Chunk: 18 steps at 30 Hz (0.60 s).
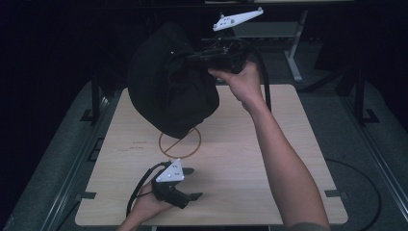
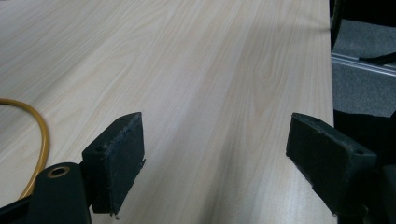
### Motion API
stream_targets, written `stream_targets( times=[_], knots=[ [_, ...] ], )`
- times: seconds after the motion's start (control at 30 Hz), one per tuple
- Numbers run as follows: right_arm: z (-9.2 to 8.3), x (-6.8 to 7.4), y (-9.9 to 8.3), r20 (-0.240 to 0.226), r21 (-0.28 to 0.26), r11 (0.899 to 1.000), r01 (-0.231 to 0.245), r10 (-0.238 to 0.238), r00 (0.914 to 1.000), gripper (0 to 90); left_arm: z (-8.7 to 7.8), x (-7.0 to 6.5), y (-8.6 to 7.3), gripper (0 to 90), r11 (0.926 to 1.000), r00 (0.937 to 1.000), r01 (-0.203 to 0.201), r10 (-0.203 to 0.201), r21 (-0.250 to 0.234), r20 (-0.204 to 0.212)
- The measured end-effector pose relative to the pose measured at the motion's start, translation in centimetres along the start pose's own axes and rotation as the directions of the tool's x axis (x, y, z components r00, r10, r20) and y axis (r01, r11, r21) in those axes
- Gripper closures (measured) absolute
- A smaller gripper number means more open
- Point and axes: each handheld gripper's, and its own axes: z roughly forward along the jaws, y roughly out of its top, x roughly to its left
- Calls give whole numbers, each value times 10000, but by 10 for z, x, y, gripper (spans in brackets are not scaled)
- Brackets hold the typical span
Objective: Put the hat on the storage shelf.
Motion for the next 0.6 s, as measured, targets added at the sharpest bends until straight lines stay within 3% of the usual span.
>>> stream_targets(
  times=[0.3, 0.6],
  knots=[
    [15, -11, 1, -14, 108, 9993, -366, 366, 9993, 865, -1, 1, 0, 185, 9999, 9999, 125, -125, -5, 9],
    [42, -17, 9, 121, 401, 9978, -523, 518, 9986, 864, 1, -1, 1, 185, 10000, 9999, -43, 42, 42, 114]
  ],
)
